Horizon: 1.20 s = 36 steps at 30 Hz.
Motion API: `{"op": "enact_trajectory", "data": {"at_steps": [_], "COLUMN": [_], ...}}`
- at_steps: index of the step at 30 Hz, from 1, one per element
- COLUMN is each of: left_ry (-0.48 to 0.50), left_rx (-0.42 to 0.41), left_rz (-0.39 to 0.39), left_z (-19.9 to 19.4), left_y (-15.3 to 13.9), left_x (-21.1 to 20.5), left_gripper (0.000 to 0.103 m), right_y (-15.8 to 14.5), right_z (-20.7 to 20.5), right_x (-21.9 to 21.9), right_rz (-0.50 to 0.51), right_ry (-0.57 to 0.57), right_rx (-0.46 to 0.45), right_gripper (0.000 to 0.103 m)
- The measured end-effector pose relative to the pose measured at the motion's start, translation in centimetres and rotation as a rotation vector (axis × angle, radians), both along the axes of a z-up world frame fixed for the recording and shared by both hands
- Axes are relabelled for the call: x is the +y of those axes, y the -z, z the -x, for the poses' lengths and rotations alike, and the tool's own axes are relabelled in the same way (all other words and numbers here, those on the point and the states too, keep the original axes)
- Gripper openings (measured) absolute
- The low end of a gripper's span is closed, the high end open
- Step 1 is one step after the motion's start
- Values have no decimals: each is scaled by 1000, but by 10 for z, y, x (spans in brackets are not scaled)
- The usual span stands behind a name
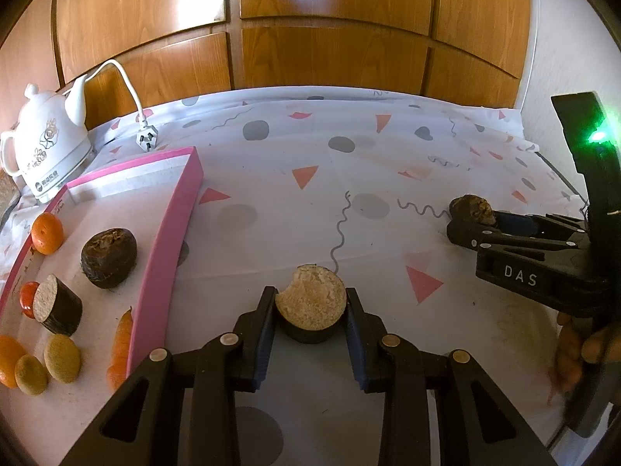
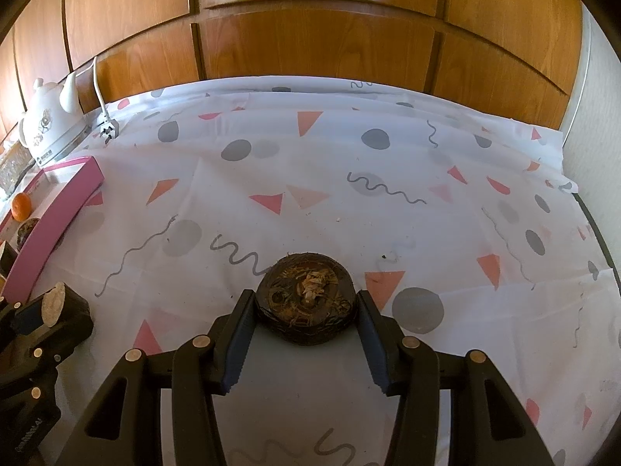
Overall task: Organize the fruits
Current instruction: 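Carry the log slice into the tray with the left tool while the right tool carries the root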
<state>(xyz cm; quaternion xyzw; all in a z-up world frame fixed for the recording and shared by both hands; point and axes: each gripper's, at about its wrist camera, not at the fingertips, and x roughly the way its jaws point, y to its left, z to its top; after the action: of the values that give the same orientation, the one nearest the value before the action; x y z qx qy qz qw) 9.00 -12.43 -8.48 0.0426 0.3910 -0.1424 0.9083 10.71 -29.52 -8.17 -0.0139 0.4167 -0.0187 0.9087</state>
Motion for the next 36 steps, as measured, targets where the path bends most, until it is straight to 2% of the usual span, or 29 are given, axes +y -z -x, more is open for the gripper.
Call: {"op": "enact_trajectory", "data": {"at_steps": [8, 17, 20, 29, 36], "left_ry": [-1, -10, -34, -66, -91], "left_rx": [2, 42, 60, 9, -2], "left_rz": [-2, -26, -6, 20, 42], "left_z": [0, 1, 6, 30, 38], "left_y": [0, -7, -13, -51, -64], "left_x": [0, 1, 7, 26, 43], "left_gripper": [33, 33, 33, 33, 33], "right_y": [0, 0, 0, 0, -1], "right_z": [0, 1, 1, 1, 1], "right_x": [1, 1, 1, 0, 1], "right_rz": [9, 7, 6, -1, 6], "right_ry": [1, 2, 2, 3, 4], "right_rx": [-1, -2, -3, -4, -4], "right_gripper": [52, 52, 52, 52, 52]}}
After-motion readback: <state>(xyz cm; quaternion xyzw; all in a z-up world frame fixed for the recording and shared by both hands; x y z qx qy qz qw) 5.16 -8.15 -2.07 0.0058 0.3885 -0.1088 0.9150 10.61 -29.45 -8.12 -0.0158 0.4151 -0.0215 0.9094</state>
